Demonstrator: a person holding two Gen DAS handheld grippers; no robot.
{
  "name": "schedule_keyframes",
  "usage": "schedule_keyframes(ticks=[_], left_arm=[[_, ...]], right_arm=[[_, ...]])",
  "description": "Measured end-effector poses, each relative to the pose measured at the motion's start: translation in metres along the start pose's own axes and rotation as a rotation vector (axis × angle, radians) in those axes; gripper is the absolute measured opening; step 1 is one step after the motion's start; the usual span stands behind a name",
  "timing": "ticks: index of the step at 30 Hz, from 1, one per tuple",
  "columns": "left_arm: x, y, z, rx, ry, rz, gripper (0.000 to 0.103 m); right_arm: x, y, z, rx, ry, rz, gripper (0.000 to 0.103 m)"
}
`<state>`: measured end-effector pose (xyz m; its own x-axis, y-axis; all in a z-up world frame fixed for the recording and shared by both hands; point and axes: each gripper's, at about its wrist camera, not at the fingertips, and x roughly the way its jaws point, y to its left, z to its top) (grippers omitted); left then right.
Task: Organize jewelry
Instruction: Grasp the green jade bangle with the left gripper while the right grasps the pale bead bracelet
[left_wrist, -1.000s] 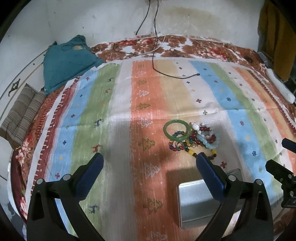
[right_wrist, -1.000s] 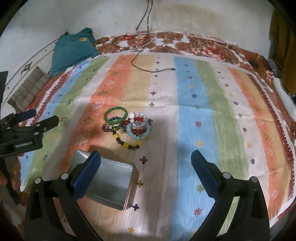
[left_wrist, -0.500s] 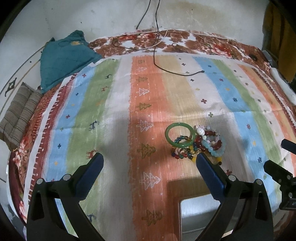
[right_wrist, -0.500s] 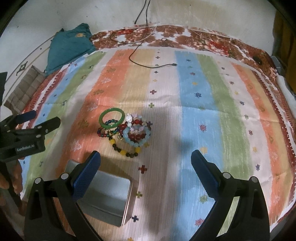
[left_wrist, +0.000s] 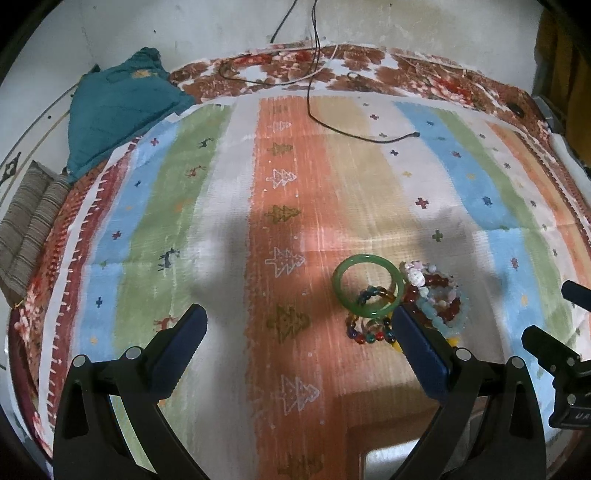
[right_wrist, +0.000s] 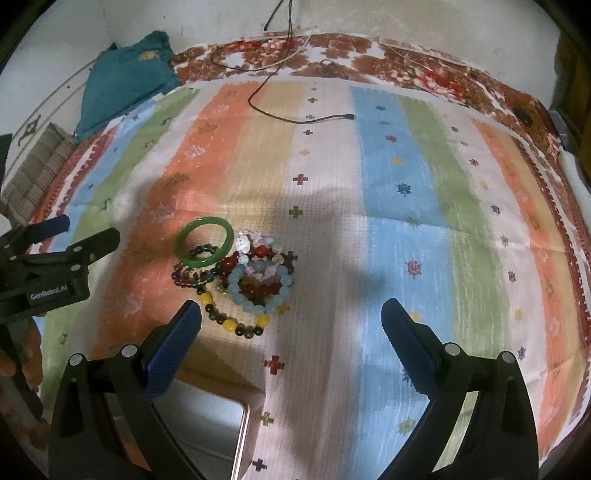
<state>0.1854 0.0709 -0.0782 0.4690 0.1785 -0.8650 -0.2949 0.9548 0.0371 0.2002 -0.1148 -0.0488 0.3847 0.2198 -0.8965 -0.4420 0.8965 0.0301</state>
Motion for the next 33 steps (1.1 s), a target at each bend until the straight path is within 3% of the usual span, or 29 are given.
schedule_keyframes(ticks=[12,19,27,30,33], left_arm=[[0.038,-0.001,0.007,0.031,0.053,-0.017,0.097],[0.056,-0.003,0.014,0.040,0.070,-0.042,0.091],[0.078,-0.002,0.016,0.055,0.117,-0.056,0.078],[0.082,-0.003,0.017,0.055,0.125,-0.064,0.072],[0.086,-0.006,0.019,0.063,0.132,-0.071,0.068]], right_arm=[[0.030,-0.002,0.014,0.003,0.048,0.011,0.099],[0.053,-0.004,0.023,0.009,0.084,-0.004,0.099],[0.073,-0.005,0.031,0.011,0.104,-0.027,0.098],[0.079,-0.003,0.034,0.011,0.111,-0.024,0.091],[0.085,0.000,0.035,0.004,0.120,-0.029,0.090]])
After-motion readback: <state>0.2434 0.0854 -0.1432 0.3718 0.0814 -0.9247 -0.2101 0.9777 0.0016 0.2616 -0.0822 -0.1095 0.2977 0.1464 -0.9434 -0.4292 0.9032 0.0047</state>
